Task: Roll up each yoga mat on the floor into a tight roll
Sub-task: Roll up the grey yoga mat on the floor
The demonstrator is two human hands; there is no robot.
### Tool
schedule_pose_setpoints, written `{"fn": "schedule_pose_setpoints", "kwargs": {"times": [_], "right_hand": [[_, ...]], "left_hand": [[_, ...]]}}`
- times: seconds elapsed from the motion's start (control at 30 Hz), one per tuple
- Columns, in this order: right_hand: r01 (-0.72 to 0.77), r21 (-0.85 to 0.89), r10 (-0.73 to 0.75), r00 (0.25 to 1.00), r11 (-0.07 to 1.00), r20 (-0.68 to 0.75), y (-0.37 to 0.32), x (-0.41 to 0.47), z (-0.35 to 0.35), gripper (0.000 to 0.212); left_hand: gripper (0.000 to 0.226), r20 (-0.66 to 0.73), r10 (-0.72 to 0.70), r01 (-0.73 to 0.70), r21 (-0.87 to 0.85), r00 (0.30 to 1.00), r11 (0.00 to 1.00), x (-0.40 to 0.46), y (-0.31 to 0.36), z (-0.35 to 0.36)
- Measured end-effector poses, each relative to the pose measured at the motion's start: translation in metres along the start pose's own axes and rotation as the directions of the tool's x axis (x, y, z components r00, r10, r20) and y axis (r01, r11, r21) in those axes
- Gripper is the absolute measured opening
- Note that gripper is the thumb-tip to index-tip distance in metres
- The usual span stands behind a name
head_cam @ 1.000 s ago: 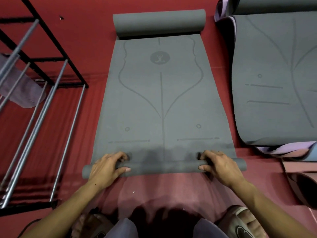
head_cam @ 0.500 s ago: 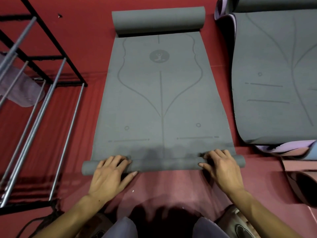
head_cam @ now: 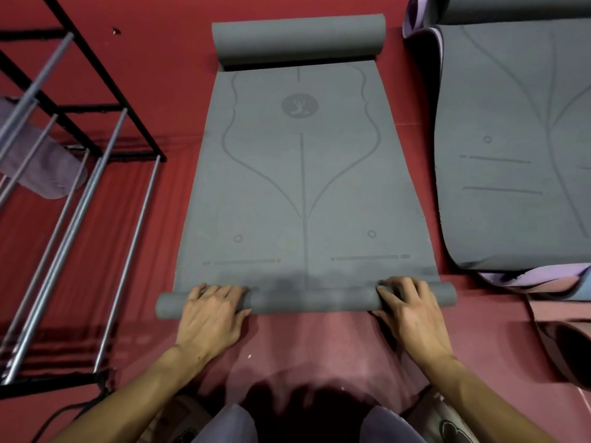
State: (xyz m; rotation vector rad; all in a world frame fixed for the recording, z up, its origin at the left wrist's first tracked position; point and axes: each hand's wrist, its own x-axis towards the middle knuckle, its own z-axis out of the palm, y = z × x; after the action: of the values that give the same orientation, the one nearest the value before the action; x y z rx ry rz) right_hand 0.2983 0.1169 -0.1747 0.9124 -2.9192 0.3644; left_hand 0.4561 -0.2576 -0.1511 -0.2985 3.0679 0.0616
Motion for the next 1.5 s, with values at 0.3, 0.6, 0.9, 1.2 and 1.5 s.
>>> {"fn": "schedule_pose_setpoints", "kwargs": {"times": [0.3,0.6,0.9,1.2,1.5], "right_hand": [[0.007,0.033,-0.011,0.992,0.999,0.123,0.009,0.023,-0.009,0.047],[-0.013,-0.017,0.016,0.988,1.000,0.155,0.008,0.035,-0.010,0.034],[-0.012,-0.052,0.014,0.999,0.999,0.041,-0.008,0.007,-0.005,0.059],[-0.013,-0.040,0.017,0.992,0.999,0.124,-0.008,0.011,-0.012,0.089],[0.024,-0.183,0.026,0.964,0.983,0.265,0.000,0.041,-0.008,0.099]], "left_hand": [[0.041,-0.059,-0.023,0.020,-0.054,0.998,0.998,0.003,-0.006,0.002],[0.060,-0.027,0.029,-0.028,0.020,0.999,0.999,0.005,-0.014,-0.002],[0.046,-0.047,-0.005,0.002,-0.063,0.999,0.998,0.010,-0.016,-0.002],[0.079,-0.017,-0.060,0.060,0.002,0.998,0.998,0.008,-0.012,-0.005],[0.083,0.098,-0.095,0.090,0.060,0.991,0.994,0.029,-0.018,-0.008]]}}
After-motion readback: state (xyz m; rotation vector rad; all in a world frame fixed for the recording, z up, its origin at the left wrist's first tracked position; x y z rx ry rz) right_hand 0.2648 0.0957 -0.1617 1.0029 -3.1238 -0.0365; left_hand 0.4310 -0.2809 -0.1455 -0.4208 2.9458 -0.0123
